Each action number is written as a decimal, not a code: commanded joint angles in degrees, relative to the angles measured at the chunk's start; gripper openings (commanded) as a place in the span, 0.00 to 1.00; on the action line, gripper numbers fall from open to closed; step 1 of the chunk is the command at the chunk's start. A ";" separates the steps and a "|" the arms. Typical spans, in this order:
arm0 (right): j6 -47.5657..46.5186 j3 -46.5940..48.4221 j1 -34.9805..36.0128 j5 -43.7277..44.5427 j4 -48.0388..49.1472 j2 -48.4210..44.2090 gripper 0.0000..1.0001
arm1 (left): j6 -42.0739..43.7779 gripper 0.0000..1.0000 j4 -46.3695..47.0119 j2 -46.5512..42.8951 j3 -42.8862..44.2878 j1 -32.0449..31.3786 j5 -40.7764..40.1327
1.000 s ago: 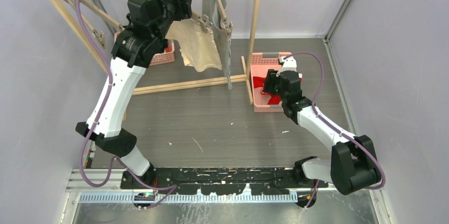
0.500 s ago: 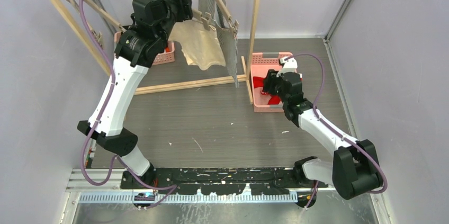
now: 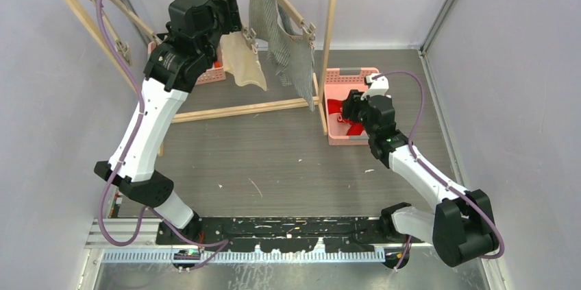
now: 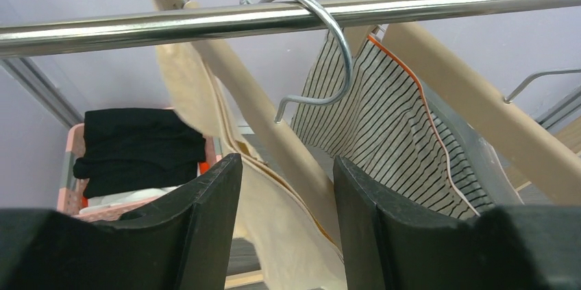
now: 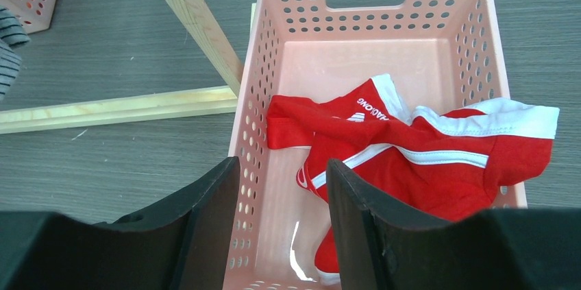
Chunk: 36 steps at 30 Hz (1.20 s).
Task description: Remove the underwear clipped to the hanger
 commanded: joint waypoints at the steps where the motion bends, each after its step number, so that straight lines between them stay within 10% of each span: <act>1: 0.01 0.53 0.24 1.35 2.54 -1.95 0.55 | 1.49 0.53 0.73 -2.94 -0.21 -0.18 -1.81; 19: 0.03 1.45 0.26 1.62 1.88 -1.41 0.56 | 3.44 0.43 -2.72 -2.28 1.02 -0.20 -1.35; 36: -0.23 1.14 0.38 2.34 2.48 -1.75 0.56 | 6.01 0.00 -3.72 -0.33 2.73 -0.20 -1.16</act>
